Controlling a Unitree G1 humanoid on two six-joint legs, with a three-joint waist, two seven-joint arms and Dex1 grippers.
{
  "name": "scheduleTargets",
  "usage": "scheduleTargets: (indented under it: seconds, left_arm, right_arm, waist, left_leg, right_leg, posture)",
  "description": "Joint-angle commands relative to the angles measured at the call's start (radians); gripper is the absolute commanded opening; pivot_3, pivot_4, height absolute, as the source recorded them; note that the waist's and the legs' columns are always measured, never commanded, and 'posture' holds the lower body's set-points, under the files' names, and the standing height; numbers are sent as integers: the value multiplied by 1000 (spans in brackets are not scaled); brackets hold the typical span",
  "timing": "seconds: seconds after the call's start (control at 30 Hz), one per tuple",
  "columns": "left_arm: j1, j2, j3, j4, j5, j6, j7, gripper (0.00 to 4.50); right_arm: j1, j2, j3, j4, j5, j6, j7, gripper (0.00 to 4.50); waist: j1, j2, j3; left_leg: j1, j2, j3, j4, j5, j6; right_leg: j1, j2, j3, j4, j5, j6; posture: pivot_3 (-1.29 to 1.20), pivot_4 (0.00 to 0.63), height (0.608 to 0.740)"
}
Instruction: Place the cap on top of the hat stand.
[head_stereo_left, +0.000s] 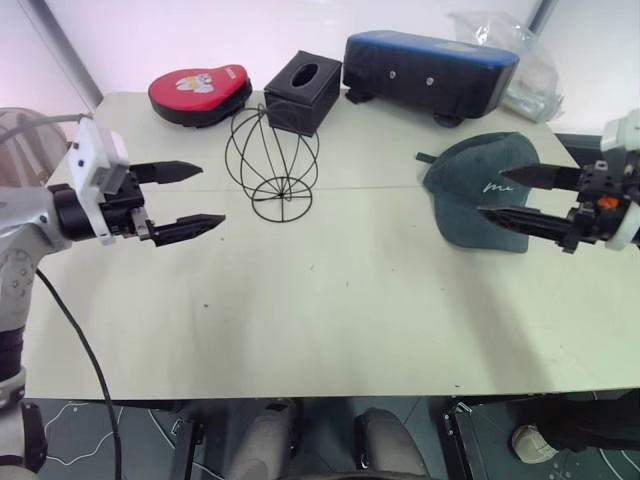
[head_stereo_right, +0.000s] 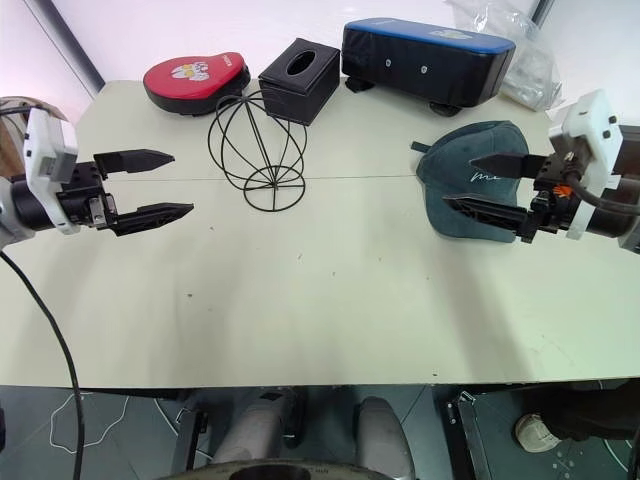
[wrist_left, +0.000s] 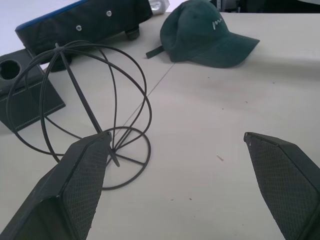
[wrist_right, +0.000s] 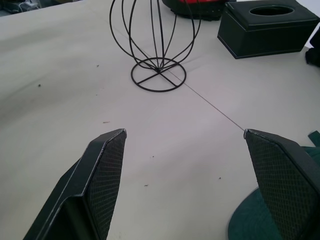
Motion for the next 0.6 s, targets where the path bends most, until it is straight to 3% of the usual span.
scheduleTargets:
  seconds: [0.03,0.6]
  left_arm:
    - [-17,13,29,-22,-9,-12,6,4500]
    - [-48,-12,24,-15,-22,-7,17,4500]
  right_arm:
    - [-28,-15,-19,-30,16,-2,-6,3842]
    - [-46,-25,-9,-18,6,-8,0,3842]
  waist:
    - [0,0,0]
    - [0,0,0]
  left_leg:
    - [0,0,0,0,0,0]
    - [0,0,0,0,0,0]
  right_leg:
    - [0,0,0,0,0,0]
    - [0,0,0,0,0,0]
  posture:
    - [0,150,740]
    - [0,150,740]
